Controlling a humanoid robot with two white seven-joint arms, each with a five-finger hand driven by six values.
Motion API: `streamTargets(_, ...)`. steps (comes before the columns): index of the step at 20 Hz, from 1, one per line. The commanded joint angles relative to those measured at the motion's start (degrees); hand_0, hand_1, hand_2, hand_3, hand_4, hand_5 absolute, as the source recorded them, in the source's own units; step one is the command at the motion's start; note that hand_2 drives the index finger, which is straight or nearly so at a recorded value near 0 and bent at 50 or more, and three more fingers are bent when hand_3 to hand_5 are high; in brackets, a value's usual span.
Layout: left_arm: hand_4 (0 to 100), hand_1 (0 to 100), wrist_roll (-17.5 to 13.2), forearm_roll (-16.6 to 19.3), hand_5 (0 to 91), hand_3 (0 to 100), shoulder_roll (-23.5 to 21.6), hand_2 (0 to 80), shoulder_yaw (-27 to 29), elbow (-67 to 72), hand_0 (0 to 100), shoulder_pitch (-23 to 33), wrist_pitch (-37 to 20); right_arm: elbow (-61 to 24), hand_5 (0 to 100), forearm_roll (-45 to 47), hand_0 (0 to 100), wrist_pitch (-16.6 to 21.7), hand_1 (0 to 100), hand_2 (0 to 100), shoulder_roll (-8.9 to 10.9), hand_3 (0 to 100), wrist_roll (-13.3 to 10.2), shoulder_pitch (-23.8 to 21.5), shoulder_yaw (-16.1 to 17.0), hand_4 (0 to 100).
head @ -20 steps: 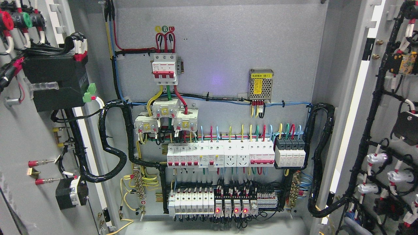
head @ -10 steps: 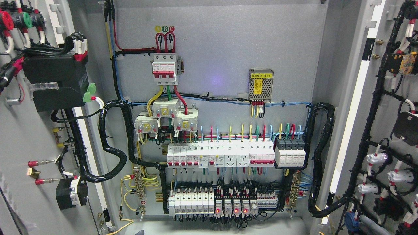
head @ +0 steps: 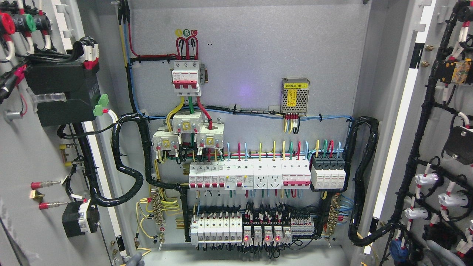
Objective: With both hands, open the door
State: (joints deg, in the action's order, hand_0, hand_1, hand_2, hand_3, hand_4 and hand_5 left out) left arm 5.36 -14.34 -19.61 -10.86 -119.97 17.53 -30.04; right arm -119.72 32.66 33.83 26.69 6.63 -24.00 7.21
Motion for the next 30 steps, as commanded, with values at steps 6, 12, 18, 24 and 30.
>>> streamTargets(6,0,0,0.0,-4.1,0.0,0,0.1,0.0,6.8,0.0,0,2.9,0.0,0.0,0,3.6,19,0.1,0,0,0.21,0,0.1,-3.3,6.9,0)
streamTargets(12,0,0,0.0,-6.8,0.0,0,-0.7,0.0,11.1,0.1,0,3.0,0.1,0.0,0,4.8,19,0.1,0,0,0.12,0,0.1,-4.8,9.6,0)
streamTargets(18,0,0,0.0,-10.0,0.0,0,-2.4,0.0,15.3,0.3,0,3.6,0.2,0.0,0,5.9,19,0.1,0,0,-0.15,0,0.1,-5.6,10.6,0)
streamTargets(24,0,0,0.0,-12.7,0.0,0,-3.0,0.0,18.8,0.6,0,4.5,0.4,0.0,0,8.7,19,0.1,0,0,-0.15,0,0.1,-6.4,11.5,0)
streamTargets(30,0,0,0.0,-15.6,0.0,0,-3.7,0.0,21.3,1.8,0,5.1,2.8,0.1,0,9.8,19,0.1,0,0,-0.23,0,0.1,-6.8,12.4,0)
